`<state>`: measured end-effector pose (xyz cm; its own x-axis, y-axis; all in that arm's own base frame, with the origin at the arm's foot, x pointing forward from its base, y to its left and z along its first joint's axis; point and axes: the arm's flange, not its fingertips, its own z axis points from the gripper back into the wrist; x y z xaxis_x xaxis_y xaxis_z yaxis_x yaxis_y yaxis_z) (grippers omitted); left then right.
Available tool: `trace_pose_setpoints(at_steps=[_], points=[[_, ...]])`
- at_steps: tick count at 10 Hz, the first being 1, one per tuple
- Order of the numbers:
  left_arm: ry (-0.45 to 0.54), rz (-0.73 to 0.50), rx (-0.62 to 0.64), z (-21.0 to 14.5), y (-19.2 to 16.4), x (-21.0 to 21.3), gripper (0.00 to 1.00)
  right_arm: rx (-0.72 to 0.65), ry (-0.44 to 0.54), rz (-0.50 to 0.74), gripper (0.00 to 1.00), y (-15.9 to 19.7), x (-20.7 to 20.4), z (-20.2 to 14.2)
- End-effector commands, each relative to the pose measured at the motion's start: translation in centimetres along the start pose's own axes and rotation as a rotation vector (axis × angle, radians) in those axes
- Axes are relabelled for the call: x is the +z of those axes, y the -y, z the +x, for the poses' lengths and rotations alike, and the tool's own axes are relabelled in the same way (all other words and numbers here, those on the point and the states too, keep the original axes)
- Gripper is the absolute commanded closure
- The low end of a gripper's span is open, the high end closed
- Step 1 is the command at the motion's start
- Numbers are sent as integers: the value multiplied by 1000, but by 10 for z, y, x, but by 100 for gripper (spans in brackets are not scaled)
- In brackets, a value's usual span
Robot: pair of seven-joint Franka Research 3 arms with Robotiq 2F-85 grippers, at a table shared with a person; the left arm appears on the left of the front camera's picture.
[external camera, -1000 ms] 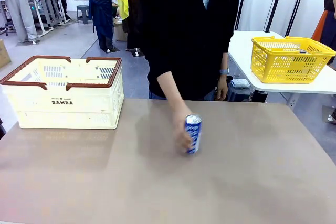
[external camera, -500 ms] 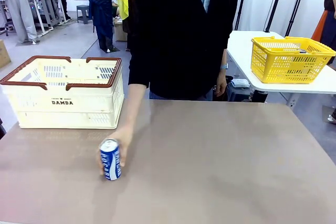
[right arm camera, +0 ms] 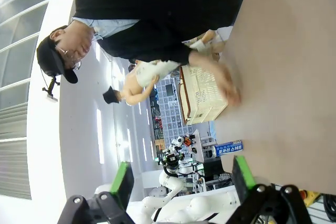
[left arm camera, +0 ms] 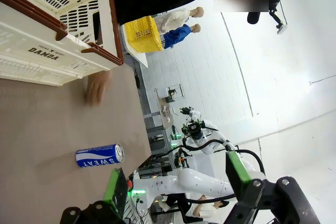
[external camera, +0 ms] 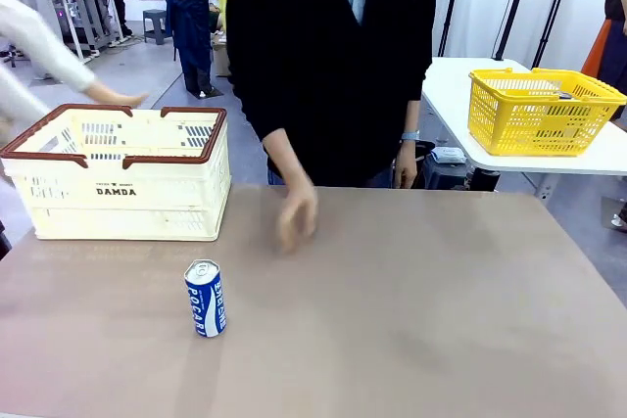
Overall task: Place the drinks into the Shopping basket.
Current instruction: Pick up one drink and place it into the Shopping basket.
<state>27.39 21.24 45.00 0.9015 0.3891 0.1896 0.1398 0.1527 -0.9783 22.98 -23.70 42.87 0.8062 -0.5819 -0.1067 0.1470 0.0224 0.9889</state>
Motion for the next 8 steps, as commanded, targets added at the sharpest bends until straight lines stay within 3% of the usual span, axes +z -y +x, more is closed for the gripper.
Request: trace_pose_setpoints(at_steps=[1,6,7,8], points=[[-10,-3,-14,-2,1,2,0,7,-2,10,0,-4,1,-1],[0,0,0,0,0,0,0,7,-2,10,0,-4,1,-1],[-90,-8,34,-6,22,-29,0,7,-2,10,0,-4,1,-1],[-221,81,10,-15,53,-81,0,7,-2,10,0,-4,1,-1]])
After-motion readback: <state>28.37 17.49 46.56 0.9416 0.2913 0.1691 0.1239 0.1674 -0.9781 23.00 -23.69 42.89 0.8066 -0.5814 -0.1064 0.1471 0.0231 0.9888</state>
